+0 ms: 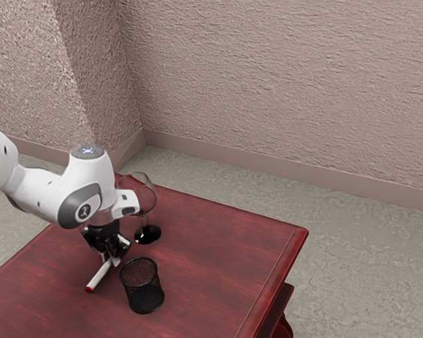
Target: Put the marker into the pen holder.
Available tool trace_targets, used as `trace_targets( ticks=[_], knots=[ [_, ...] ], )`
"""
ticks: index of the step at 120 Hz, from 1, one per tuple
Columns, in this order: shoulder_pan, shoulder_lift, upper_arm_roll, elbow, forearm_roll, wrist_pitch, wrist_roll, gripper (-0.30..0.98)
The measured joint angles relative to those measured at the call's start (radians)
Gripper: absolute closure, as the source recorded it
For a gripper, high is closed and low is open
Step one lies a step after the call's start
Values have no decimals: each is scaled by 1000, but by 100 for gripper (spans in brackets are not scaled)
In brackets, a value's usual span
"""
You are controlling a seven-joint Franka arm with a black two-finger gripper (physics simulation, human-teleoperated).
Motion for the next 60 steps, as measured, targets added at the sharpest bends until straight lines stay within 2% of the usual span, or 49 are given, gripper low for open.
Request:
trace_targets(
  ticks=[26,60],
  knots=[
    [-17,-16,1,0,4,-2,-21,73],
    [-107,-251,-8,1,48,-40,-70,79]
  ],
)
